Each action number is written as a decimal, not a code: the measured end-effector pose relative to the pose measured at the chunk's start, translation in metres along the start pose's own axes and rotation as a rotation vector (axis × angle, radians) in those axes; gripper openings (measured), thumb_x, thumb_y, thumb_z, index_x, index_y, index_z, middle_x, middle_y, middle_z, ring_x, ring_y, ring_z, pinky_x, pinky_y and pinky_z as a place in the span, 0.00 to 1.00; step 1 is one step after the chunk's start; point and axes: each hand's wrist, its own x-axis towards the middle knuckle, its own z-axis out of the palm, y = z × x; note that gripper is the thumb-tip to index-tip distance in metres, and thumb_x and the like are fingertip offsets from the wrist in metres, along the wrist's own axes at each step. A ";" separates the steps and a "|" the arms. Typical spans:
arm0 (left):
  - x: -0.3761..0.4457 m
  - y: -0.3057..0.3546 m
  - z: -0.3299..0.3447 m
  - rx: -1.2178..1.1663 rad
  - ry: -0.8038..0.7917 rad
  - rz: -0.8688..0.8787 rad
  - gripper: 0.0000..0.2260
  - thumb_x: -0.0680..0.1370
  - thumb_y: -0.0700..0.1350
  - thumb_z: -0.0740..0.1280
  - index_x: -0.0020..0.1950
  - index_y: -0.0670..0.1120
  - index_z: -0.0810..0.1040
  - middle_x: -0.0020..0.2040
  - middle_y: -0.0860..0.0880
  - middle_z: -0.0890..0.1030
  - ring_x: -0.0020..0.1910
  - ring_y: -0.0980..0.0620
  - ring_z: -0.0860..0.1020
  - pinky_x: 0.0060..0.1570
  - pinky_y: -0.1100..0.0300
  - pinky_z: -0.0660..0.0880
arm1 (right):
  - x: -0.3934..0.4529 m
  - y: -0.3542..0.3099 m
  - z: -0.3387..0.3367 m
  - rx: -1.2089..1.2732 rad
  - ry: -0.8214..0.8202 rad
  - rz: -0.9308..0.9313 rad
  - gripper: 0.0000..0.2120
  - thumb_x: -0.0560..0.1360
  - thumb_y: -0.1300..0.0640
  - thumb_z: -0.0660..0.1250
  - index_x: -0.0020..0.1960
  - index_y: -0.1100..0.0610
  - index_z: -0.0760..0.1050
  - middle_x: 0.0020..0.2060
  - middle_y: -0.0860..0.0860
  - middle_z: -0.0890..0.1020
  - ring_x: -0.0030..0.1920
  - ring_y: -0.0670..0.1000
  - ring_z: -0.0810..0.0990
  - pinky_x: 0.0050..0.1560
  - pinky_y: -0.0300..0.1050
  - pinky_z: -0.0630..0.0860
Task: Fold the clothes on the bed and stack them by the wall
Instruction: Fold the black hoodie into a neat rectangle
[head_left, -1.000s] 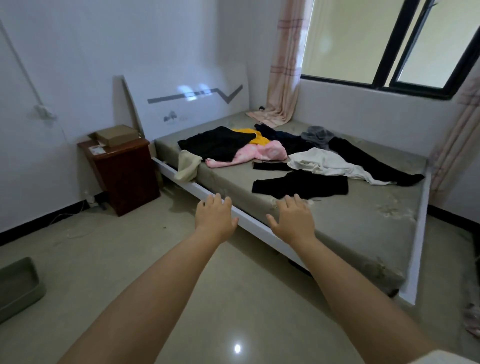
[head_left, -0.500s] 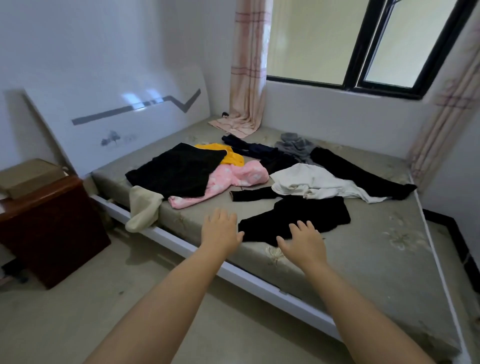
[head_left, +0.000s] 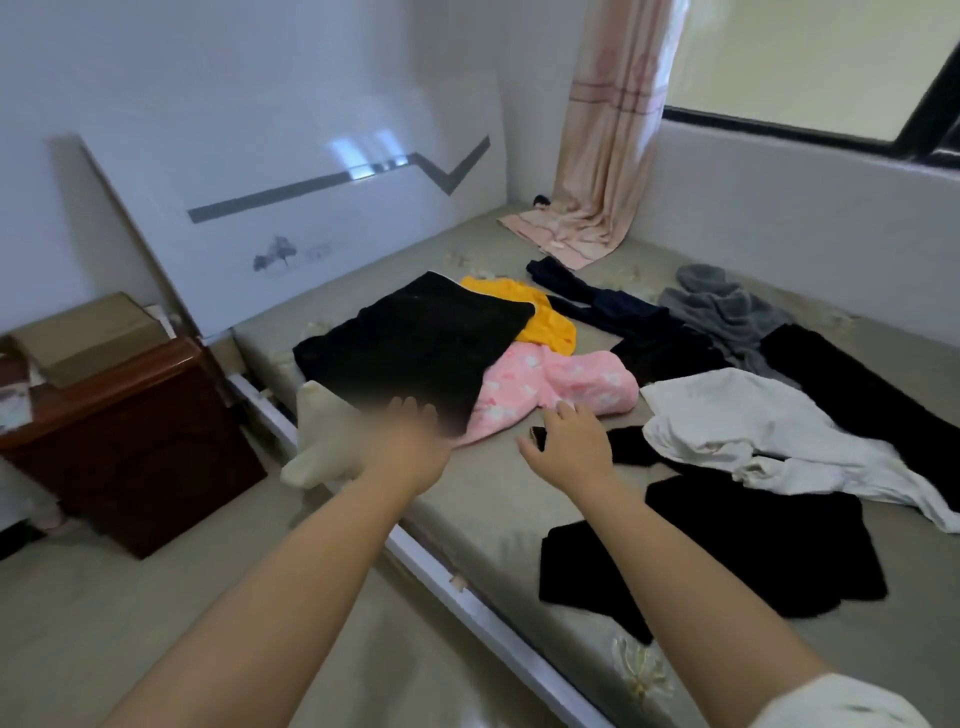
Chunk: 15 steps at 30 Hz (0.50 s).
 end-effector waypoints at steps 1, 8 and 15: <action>0.014 -0.014 0.005 -0.004 0.007 -0.030 0.20 0.78 0.56 0.57 0.64 0.45 0.65 0.64 0.46 0.68 0.66 0.46 0.64 0.62 0.52 0.65 | 0.021 -0.009 0.006 0.001 -0.010 -0.021 0.23 0.76 0.44 0.57 0.63 0.60 0.70 0.61 0.56 0.73 0.65 0.56 0.66 0.63 0.49 0.64; 0.118 -0.136 0.051 -0.034 -0.050 -0.106 0.19 0.78 0.56 0.57 0.64 0.46 0.65 0.63 0.47 0.69 0.63 0.49 0.67 0.58 0.55 0.66 | 0.161 -0.089 0.069 -0.005 -0.085 -0.108 0.25 0.76 0.43 0.57 0.65 0.58 0.68 0.63 0.55 0.72 0.67 0.56 0.64 0.64 0.49 0.65; 0.228 -0.254 0.126 0.047 -0.264 -0.043 0.21 0.77 0.60 0.56 0.63 0.46 0.66 0.61 0.46 0.69 0.62 0.47 0.68 0.59 0.52 0.66 | 0.266 -0.160 0.170 -0.007 -0.300 -0.019 0.24 0.77 0.43 0.56 0.66 0.58 0.67 0.66 0.54 0.70 0.71 0.56 0.60 0.68 0.50 0.62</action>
